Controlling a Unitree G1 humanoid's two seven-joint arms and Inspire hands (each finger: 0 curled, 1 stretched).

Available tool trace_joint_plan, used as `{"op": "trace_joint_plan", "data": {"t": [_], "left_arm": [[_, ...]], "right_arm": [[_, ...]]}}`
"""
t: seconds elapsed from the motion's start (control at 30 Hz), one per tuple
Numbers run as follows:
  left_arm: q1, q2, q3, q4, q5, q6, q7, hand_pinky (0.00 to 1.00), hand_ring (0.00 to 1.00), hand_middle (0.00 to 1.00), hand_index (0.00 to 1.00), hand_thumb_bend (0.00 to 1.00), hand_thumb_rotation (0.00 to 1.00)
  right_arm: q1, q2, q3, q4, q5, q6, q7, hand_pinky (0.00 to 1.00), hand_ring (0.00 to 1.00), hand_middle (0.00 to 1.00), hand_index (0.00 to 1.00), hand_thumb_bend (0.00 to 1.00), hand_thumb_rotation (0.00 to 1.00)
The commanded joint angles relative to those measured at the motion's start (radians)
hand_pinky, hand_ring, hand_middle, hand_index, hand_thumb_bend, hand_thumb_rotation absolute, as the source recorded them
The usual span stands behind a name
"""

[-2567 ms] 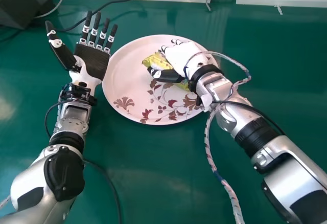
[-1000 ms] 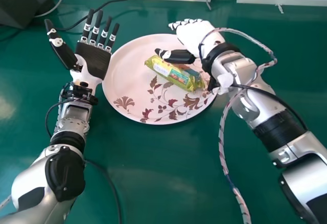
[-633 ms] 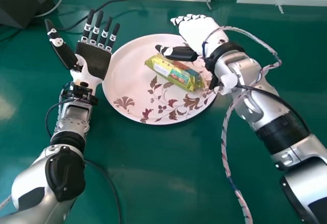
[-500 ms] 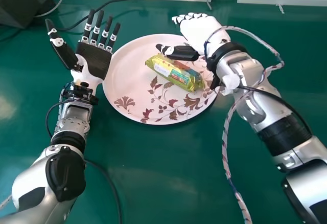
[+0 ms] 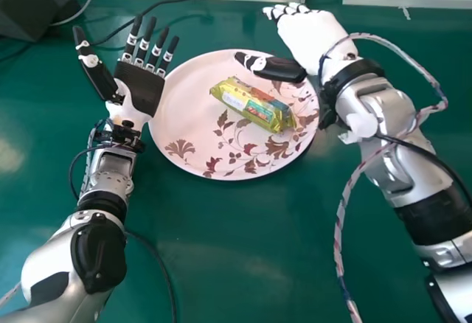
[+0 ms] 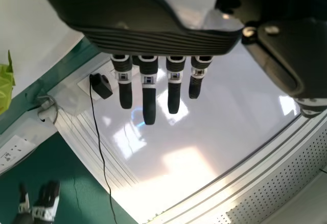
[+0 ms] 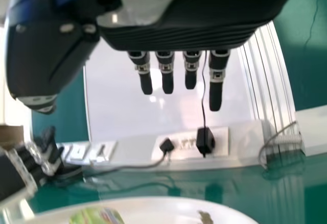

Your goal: Pick up biscuit and place it in the plate

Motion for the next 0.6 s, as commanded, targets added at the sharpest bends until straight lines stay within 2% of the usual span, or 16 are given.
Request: {"op": "trace_joint_plan", "data": {"t": [0.0, 0.4, 0.57], "left_arm": [[0.051, -0.020, -0.005, 0.035, 0.007, 0.011, -0.001, 0.83, 0.77, 0.89, 0.98, 0.98, 0.74], [0.051, -0.006, -0.002, 0.043, 0.005, 0.022, 0.012, 0.81, 0.77, 0.89, 0.97, 0.95, 0.73], [0.052, -0.004, -0.003, 0.047, 0.008, 0.017, 0.009, 0.80, 0.76, 0.87, 0.97, 0.96, 0.78]], "right_arm": [[0.024, 0.002, -0.022, -0.035, 0.016, -0.010, -0.017, 0.77, 0.93, 1.00, 1.00, 0.85, 0.56], [0.079, 0.012, -0.070, -0.137, 0.040, -0.013, -0.036, 0.74, 0.90, 1.00, 1.00, 0.85, 0.53], [0.091, 0.011, -0.089, -0.141, 0.054, -0.027, -0.061, 0.74, 0.89, 1.00, 1.00, 0.83, 0.53]]}}
